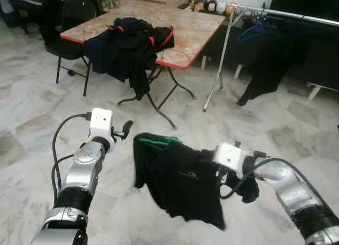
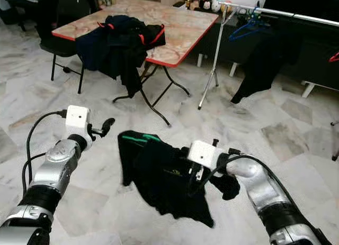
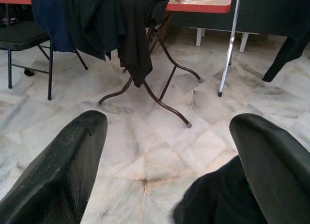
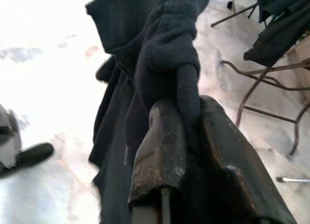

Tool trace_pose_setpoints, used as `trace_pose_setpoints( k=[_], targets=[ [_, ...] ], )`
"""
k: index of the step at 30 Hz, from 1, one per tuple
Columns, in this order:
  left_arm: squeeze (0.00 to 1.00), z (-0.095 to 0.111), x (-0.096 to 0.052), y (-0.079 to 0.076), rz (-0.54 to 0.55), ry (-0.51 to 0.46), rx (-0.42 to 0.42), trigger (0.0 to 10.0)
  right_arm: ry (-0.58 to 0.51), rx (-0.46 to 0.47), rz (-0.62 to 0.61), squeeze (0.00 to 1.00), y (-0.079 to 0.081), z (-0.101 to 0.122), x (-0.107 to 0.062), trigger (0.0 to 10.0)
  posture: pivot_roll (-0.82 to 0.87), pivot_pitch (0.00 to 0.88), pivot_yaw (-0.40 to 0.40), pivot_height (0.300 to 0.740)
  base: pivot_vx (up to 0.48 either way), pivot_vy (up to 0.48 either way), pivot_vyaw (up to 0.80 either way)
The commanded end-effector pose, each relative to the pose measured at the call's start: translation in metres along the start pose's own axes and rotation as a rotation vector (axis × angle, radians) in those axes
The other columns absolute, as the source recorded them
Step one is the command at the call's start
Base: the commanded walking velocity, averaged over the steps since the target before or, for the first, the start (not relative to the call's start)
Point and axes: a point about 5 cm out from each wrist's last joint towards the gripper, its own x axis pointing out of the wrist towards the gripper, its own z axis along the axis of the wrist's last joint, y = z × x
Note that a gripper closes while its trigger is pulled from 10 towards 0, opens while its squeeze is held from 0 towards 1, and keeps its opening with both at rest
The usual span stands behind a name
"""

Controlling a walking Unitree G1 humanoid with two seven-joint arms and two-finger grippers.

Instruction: Hang hanger

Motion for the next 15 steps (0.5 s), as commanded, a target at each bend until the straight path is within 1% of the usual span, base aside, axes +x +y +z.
trace_pose_setpoints(
  k=[1,4,5,7,8,9,10,11,14,15],
  targets=[
    [0.00,0.009,-0.001,0.008,0.010,-0.042,0.005,10.0,-0.064,-0.004,0.019,0.00,-0.005,0.009,-0.010,10.0,-0.14,0.000,0.000,0.740,0.000,0.000,0.00],
    [0.00,0.009,-0.003,0.013,-0.006,-0.038,0.003,10.0,-0.067,0.006,0.063,0.00,-0.002,0.007,-0.015,10.0,-0.14,0.000,0.002,0.740,0.000,0.000,0.00],
    [0.00,0.010,-0.005,0.017,-0.034,-0.035,0.003,10.0,-0.057,0.016,0.092,0.00,0.000,0.005,-0.018,10.0,-0.14,0.000,0.003,0.740,0.000,0.000,0.00],
    [0.00,0.011,-0.006,0.019,-0.049,-0.035,0.001,10.0,-0.052,0.025,0.116,0.00,0.001,0.003,-0.019,10.0,-0.14,0.000,0.003,0.740,0.000,0.000,0.00],
    [0.00,0.011,-0.008,0.021,-0.074,-0.028,0.011,10.0,-0.031,0.014,0.138,0.00,0.003,0.000,-0.021,10.0,-0.14,0.000,0.003,0.740,0.000,0.000,0.00],
    [0.00,0.010,-0.011,0.023,-0.132,-0.006,0.033,10.0,0.006,-0.014,0.171,0.00,0.007,-0.006,-0.023,10.0,-0.13,0.000,0.003,0.740,0.000,0.000,0.00],
    [0.00,0.008,-0.013,0.024,-0.168,0.010,0.046,10.0,0.015,-0.018,0.181,0.00,0.008,-0.008,-0.024,10.0,-0.13,0.000,0.003,0.740,0.000,0.000,0.00],
    [0.00,0.007,-0.015,0.025,-0.189,0.019,0.052,10.0,0.017,-0.018,0.185,0.00,0.008,-0.009,-0.024,10.0,-0.13,0.000,0.003,0.740,0.000,0.000,0.00],
    [0.00,0.000,-0.024,0.023,-0.342,0.084,0.060,10.0,0.005,-0.011,0.205,0.00,0.009,-0.008,-0.024,10.0,-0.13,0.000,0.002,0.740,0.000,0.000,0.00],
    [0.00,-0.009,-0.032,0.022,-0.436,0.153,0.073,10.0,-0.009,-0.003,0.219,0.00,0.009,-0.006,-0.025,10.0,-0.13,0.000,0.002,0.740,0.000,0.000,0.00]
  ],
)
